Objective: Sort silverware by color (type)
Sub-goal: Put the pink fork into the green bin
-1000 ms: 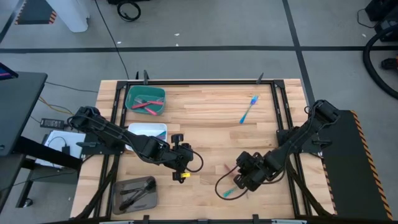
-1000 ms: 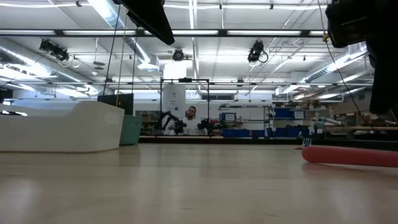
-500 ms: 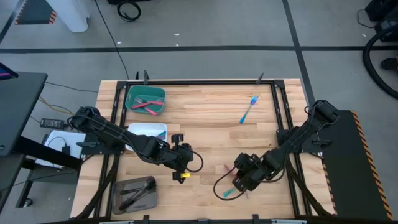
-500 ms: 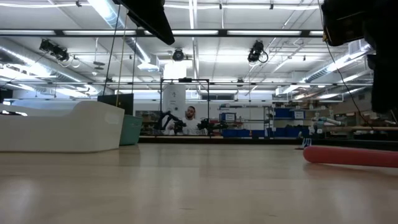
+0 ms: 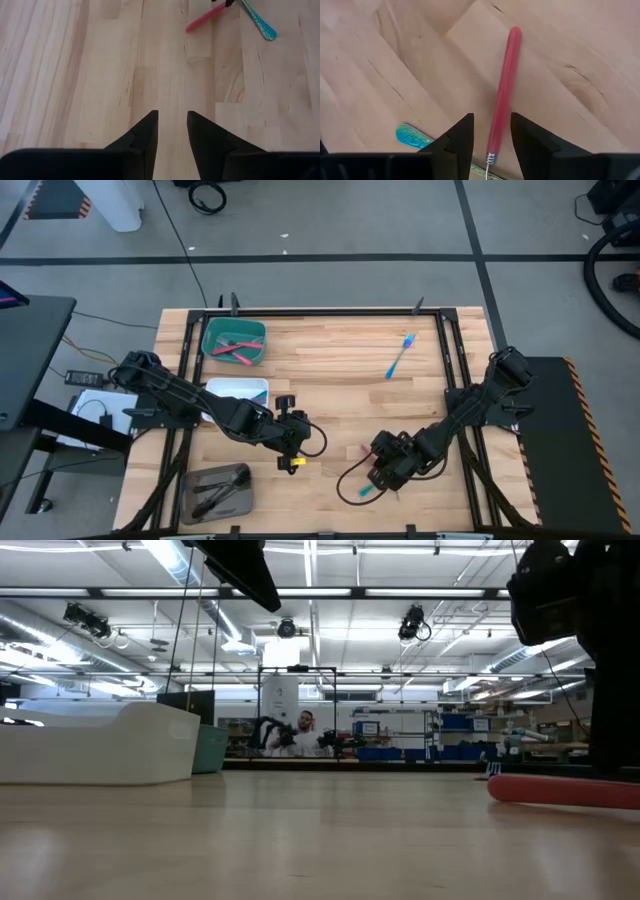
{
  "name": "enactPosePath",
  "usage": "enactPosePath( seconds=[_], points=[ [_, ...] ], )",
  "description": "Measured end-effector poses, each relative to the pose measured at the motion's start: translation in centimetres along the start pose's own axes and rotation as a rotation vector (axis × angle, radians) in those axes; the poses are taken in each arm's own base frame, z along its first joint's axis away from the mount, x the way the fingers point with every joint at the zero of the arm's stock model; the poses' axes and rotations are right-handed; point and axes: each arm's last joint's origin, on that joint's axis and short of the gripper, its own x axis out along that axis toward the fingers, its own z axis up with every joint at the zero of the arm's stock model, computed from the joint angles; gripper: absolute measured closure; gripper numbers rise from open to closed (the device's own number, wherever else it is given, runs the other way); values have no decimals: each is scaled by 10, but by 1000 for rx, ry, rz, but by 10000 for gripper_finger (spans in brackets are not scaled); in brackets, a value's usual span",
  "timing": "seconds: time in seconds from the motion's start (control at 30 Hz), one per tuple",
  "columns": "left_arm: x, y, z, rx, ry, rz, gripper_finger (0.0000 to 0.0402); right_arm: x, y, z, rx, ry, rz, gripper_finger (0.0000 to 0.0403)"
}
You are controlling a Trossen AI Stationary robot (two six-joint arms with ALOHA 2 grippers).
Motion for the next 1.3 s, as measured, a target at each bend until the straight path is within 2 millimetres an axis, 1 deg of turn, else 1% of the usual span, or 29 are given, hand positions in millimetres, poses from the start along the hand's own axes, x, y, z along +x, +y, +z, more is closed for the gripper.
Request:
enactPosePath(
  seconds=[0.1,0.23,0.37,0.5,0.6,0.73,0.83,0.93,1.0,1.07,1.17,1.3],
  points=[
    [0,0,0,0,-1,0,287,6,1,-1,3,18,-2,266],
    [0,0,0,-1,-3,-1,287,22,1,-6,-6,72,-24,266],
    [0,0,1,-2,-7,-3,287,32,-1,-9,-15,83,-64,267],
    [0,0,1,-4,-9,-3,287,32,-3,-7,-4,74,-77,275],
    [0,0,1,-4,-9,-3,287,31,-4,-5,-21,59,-86,301],
    [0,0,1,-4,-8,-3,287,32,-6,-2,-63,64,-94,363],
    [0,0,1,-3,-8,-3,287,29,-4,0,-87,56,-79,365],
    [1,1,1,-6,-7,-1,287,20,-1,4,-128,36,-65,365],
    [1,1,1,-7,-7,0,287,7,6,10,-162,-7,-27,365],
    [1,1,2,-9,-12,-2,287,-10,14,18,-191,-63,29,365],
    [1,0,4,-17,-32,-9,287,-32,16,25,-256,-122,25,365],
    [0,-2,10,-40,-91,-29,287,-77,25,37,-326,-296,106,365]
  ],
)
